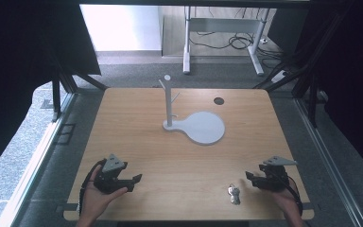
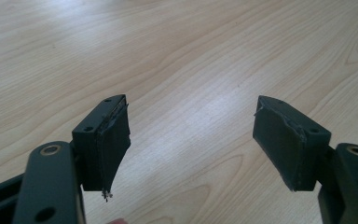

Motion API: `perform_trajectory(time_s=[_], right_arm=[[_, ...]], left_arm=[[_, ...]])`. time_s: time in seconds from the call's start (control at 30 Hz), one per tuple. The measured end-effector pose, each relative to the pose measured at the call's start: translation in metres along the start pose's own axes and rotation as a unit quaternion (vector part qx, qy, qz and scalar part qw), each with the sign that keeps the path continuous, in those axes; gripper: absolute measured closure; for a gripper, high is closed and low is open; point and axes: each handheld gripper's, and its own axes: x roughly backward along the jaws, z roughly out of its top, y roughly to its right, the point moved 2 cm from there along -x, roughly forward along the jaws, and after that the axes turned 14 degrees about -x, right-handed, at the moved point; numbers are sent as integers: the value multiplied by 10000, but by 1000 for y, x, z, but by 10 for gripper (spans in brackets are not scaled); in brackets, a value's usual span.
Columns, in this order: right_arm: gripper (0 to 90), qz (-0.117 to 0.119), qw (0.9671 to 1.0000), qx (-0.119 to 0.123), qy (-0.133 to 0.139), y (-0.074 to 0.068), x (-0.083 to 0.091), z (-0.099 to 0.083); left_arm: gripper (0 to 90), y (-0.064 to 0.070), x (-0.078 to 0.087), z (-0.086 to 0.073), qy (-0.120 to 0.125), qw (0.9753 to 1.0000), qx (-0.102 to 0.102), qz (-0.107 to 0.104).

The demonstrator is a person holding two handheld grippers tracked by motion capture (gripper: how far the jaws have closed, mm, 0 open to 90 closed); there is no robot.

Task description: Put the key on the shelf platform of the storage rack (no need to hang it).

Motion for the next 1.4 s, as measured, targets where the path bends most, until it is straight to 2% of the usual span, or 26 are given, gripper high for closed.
perform_trajectory(time_s=[0.17,0.2,0.4,0.6,0.8,0.93,1.03,1.37,1.4], right_arm=[[373,50,9999,108,-104,-4,3,7],[391,45,9995,233,-211,-7,8,13],[434,109,9983,386,-421,-13,23,30],[474,214,9961,505,-694,-18,29,40],[506,350,9918,699,-1006,-24,32,45],[517,373,9898,729,-1167,-26,33,46],[529,381,9867,812,-1357,-30,33,47],[562,550,9776,1006,-1765,-44,19,44],[562,550,9776,1006,-1765,-44,19,44]], left_arm=[[274,-1,1,-1,-16,10000,10,2],[274,-1,0,-1,1,10000,19,-7],[274,3,-1,0,-4,10000,-36,-58],[274,5,-1,2,17,10000,-53,-77],[274,7,-2,2,-7,9999,-67,-91],[274,8,-2,3,-1,9999,-97,-106],[274,8,-1,3,21,9999,-74,-107],[274,9,-4,3,-4,9998,-97,-145],[274,9,-4,3,-4,9998,-97,-145]])
